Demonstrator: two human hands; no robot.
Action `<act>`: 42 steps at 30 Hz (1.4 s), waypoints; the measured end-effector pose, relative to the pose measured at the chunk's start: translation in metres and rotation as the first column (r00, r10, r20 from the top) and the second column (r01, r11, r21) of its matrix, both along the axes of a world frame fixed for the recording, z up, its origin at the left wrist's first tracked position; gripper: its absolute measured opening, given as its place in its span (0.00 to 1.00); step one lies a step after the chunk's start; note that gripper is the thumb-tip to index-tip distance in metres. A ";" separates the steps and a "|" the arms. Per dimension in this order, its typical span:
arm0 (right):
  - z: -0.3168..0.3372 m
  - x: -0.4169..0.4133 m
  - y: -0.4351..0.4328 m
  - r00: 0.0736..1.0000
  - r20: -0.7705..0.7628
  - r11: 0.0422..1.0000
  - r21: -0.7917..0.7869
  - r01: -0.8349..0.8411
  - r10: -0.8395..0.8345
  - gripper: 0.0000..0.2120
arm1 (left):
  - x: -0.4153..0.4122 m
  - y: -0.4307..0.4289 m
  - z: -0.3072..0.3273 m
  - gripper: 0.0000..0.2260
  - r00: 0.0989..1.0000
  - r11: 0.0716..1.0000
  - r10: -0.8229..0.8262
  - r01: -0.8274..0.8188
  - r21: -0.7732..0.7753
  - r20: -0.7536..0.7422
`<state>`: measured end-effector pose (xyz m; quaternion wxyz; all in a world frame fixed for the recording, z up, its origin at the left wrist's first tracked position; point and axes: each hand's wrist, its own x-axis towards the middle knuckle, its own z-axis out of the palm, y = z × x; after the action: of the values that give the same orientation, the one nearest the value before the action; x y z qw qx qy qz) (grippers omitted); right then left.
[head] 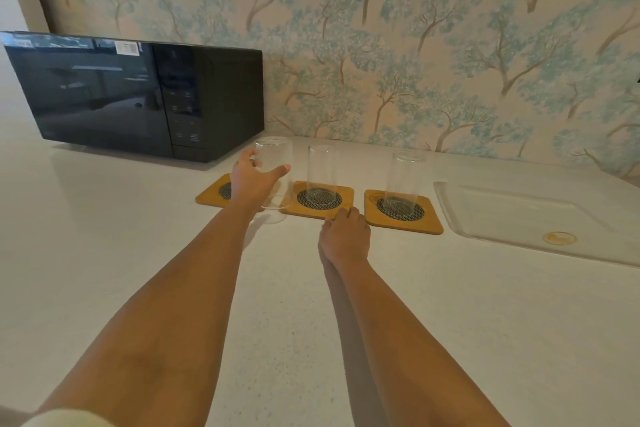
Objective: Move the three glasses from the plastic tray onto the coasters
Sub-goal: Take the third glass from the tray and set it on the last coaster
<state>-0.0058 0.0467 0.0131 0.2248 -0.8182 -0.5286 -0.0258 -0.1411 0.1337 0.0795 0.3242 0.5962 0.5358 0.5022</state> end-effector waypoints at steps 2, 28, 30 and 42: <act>-0.001 -0.002 0.003 1.000 0.007 1.000 -0.003 0.029 -0.029 0.20 | -0.005 0.007 -0.001 0.34 1.000 1.000 0.008 -0.008 0.007 -0.009; -0.010 -0.001 0.009 0.990 0.116 0.996 -0.031 0.081 -0.077 0.21 | -0.027 0.082 -0.015 0.32 0.997 0.996 0.068 -0.066 0.057 -0.035; -0.010 -0.001 0.009 0.989 0.126 0.996 -0.032 0.081 -0.076 0.21 | -0.027 0.085 -0.016 0.32 0.997 0.996 0.073 -0.071 0.051 -0.041; -0.009 -0.001 0.008 0.988 0.137 0.996 -0.038 0.082 -0.076 0.21 | -0.035 0.092 -0.024 0.32 0.993 0.994 0.105 -0.103 0.027 -0.058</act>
<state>-0.0066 0.0545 0.0046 0.1692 -0.8396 -0.5102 -0.0787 -0.1762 0.2260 0.0556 0.2745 0.5860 0.5697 0.5067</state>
